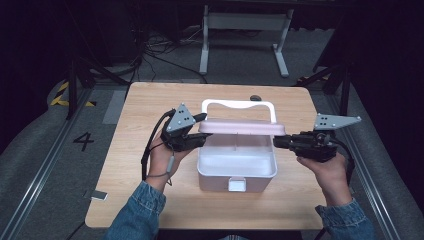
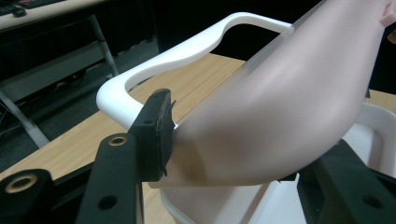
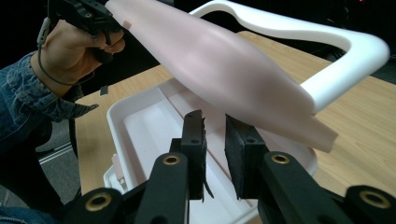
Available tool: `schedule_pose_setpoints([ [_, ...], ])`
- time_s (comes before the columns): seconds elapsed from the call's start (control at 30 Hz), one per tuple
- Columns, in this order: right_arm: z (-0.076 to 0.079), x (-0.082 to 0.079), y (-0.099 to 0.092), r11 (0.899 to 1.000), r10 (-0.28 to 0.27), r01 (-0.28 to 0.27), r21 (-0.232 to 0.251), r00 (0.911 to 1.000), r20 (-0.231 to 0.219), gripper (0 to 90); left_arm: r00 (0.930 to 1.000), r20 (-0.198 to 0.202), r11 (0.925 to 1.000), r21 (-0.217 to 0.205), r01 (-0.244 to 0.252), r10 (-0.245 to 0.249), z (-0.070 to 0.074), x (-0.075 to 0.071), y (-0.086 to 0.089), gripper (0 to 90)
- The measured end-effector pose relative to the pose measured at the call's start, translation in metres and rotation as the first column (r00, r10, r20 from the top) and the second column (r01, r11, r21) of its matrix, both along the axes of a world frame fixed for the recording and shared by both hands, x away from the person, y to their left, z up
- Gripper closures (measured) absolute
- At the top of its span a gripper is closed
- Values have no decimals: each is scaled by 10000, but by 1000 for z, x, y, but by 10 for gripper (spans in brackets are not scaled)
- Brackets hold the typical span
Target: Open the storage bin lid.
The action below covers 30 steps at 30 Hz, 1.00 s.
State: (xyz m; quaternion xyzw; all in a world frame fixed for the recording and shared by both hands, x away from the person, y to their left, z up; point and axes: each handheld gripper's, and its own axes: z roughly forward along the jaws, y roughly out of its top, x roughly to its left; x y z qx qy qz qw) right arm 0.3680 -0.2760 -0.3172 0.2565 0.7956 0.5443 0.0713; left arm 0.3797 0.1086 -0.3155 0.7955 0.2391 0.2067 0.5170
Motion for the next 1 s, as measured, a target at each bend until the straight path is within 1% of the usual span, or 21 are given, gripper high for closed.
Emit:
schedule_pose_setpoints([
  [0.07,1,-1,-3,10000,-48,48,33,10000,21,775,10000,-70,9999,-146,40,-41,1,3,2,513],
  [0.1,1,-1,-3,10000,-48,48,33,10000,21,775,10000,-70,9999,-146,40,-41,1,3,2,517],
  [0.13,1,-1,-7,9999,-146,145,82,9999,55,772,9997,-186,9990,-429,124,-132,2,7,4,522],
  [0.17,2,-2,-8,9998,-180,180,99,9998,36,771,9997,-186,9990,-429,124,-132,2,7,4,525],
  [0.2,2,-2,-10,9997,-218,218,125,9998,31,771,9996,-224,9985,-523,144,-156,3,10,5,526],
  [0.3,2,-2,-13,9995,-295,294,134,9996,50,771,9997,-190,9987,-475,156,-165,5,13,5,539],
  [0.33,2,-2,-15,9993,-333,332,156,9994,59,771,9997,-181,9991,-393,180,-187,8,15,5,546],
  [0.43,3,-2,-18,9990,-419,418,166,9991,60,771,9994,-258,9991,-349,236,-245,11,18,4,563],
  [0.47,3,-2,-22,9986,-514,513,147,9986,85,770,9992,-283,9989,-363,279,-290,13,20,3,586],
  [0.53,3,-2,-23,9984,-551,550,149,9985,45,770,9994,-240,9993,-298,243,-250,14,22,2,588],
  [0.57,3,-2,-27,9978,-665,665,70,9977,97,764,9993,-279,9994,-255,236,-243,15,24,0,603],
  [0.67,3,-3,-30,9977,-670,671,-14,9975,220,753,9992,-295,9995,-190,247,-253,16,26,1,621],
  [0.7,3,-4,-34,9968,-759,767,-225,9965,344,743,9993,-281,9995,-196,236,-241,17,29,1,628],
  [0.83,3,-5,-40,9943,-967,983,-414,9945,403,724,9986,-422,9990,-325,305,-319,18,35,2,640],
  [0.9,3,-6,-44,9927,-1077,1099,-500,9931,458,714,9983,-471,9991,-278,323,-336,19,37,2,645],
  [1.0,1,-6,-49,9881,-1297,1333,-765,9903,495,689,9984,-455,9993,-165,337,-344,21,41,1,649],
])
